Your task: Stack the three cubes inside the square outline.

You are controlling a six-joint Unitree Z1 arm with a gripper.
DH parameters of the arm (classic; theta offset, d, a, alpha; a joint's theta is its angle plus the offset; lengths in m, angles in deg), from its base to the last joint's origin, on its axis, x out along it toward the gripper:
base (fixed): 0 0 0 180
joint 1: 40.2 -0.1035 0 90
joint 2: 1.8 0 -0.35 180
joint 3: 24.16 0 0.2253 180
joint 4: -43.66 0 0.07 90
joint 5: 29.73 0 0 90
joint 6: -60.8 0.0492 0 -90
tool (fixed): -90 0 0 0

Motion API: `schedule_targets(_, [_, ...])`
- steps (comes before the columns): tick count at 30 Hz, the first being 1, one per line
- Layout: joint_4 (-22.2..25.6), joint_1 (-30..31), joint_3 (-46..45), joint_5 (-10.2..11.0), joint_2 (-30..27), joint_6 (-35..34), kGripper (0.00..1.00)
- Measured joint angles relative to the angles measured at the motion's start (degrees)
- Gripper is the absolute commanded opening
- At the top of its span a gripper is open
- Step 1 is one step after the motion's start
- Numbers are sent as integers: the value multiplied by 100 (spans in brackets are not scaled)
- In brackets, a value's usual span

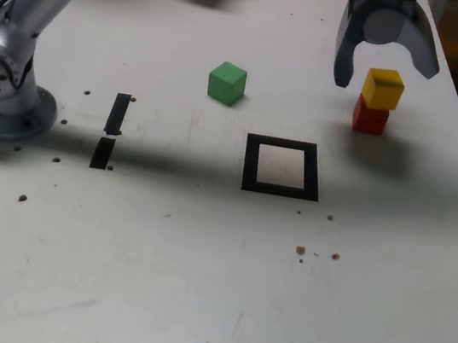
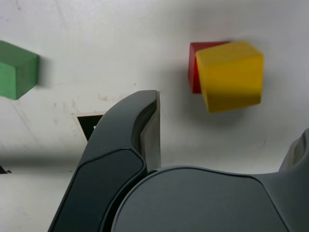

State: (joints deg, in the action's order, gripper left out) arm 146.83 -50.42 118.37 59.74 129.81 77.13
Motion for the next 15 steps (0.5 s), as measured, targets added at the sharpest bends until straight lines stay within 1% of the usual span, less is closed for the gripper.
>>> schedule_targets(8, [71,-318,462,-68,440,154,97])
schedule_targets(15, [92,-410,627,-96,688,195,94])
